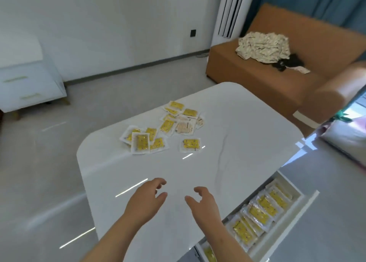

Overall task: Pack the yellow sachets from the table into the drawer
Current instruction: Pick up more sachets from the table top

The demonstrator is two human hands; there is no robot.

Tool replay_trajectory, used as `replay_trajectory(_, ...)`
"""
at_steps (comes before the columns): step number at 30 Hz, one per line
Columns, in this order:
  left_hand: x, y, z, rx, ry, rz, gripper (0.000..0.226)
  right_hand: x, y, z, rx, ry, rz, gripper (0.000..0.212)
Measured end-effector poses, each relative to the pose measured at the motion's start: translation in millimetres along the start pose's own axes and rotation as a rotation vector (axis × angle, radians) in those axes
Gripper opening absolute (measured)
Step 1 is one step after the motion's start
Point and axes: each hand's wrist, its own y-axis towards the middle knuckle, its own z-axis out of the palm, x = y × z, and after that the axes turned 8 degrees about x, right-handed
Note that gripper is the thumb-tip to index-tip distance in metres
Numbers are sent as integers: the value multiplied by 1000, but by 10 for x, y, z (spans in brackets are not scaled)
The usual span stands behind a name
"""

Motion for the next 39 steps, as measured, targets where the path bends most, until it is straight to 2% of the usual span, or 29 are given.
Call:
replay_trajectory(9,83,248,-952,-63,44,85,37,653,80,197,-117,96,-84,41)
replay_trajectory(16,880,1045,-1923,-41,70,127,34,1377,972,1072,-207,172,-34,42)
replay_trajectory(19,1266,1408,-2372,13,63,141,32,1752,1324,1633,-248,241,53,42)
replay_trajectory(24,1581,1907,-2841,211,160,192,32,2164,1630,2229,-291,389,215,42)
replay_trajectory(30,1530,2625,-2999,399,332,225,35,2197,2080,2260,-410,514,319,47)
replay_trajectory(39,1748,3711,-2681,526,426,130,41,1717,3075,2209,-400,605,563,55)
